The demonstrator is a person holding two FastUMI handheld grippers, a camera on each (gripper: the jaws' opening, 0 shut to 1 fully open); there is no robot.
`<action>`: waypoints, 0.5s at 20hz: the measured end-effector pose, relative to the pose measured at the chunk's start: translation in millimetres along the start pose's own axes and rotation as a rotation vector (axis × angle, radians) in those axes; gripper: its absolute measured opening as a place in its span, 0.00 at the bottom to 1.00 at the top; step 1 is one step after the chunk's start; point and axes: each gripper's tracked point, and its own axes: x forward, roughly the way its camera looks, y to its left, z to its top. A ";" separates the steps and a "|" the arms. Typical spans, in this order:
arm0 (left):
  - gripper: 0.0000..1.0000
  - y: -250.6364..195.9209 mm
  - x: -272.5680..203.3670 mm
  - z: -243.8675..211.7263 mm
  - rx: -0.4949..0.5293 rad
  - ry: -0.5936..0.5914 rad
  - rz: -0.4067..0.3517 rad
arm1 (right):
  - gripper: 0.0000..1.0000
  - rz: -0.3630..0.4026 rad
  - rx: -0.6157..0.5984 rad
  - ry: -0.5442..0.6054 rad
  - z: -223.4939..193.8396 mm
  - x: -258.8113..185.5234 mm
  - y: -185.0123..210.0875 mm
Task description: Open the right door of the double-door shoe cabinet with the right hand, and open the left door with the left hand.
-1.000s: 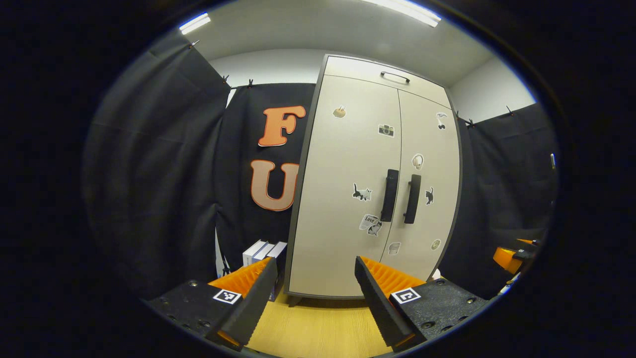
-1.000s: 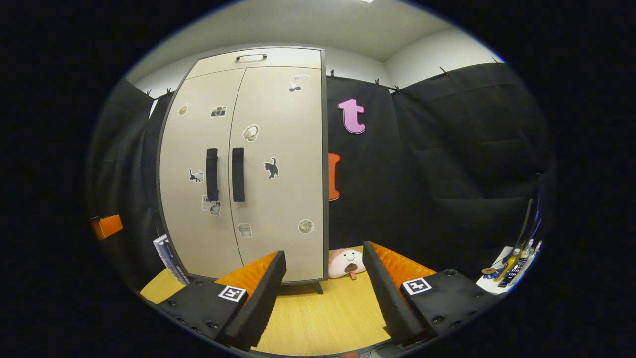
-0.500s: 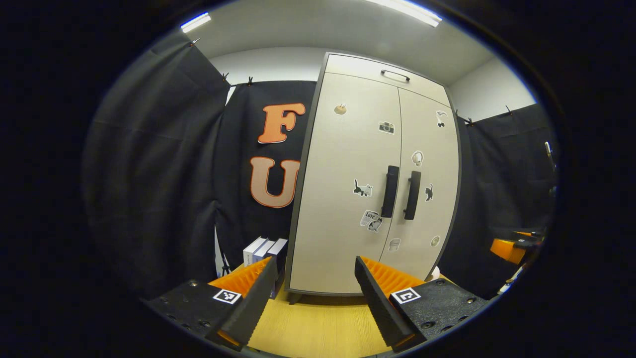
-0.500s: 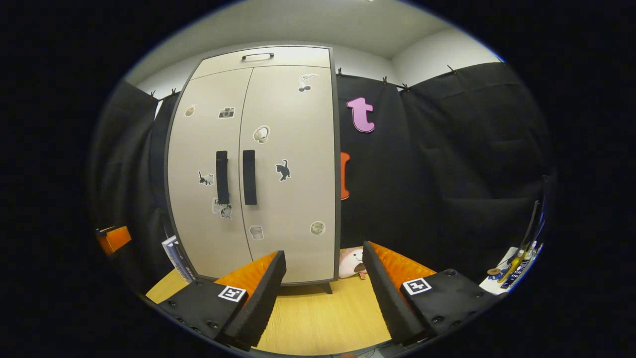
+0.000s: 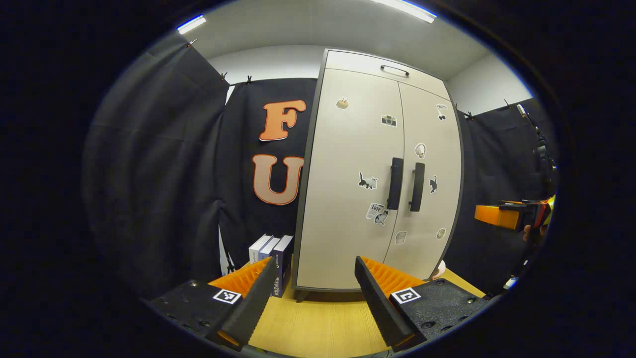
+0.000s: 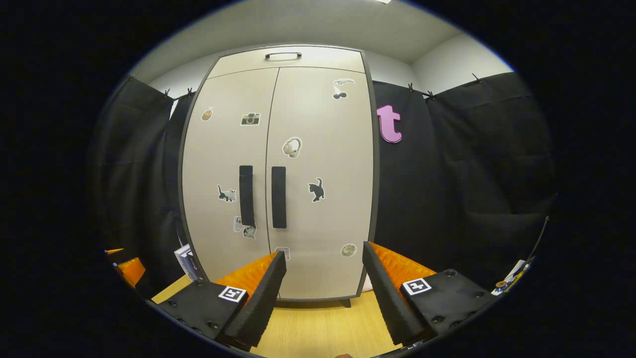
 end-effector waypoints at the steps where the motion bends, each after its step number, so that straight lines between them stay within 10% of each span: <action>1: 0.92 2.4 0.3 -0.4 0.000 0.000 0.003 | 0.99 0.009 0.000 -0.003 2.6 7.1 5.8; 10: 0.95 15.7 7.1 -4.7 0.010 -0.007 0.015 | 0.98 0.042 -0.017 -0.010 30.3 61.8 47.0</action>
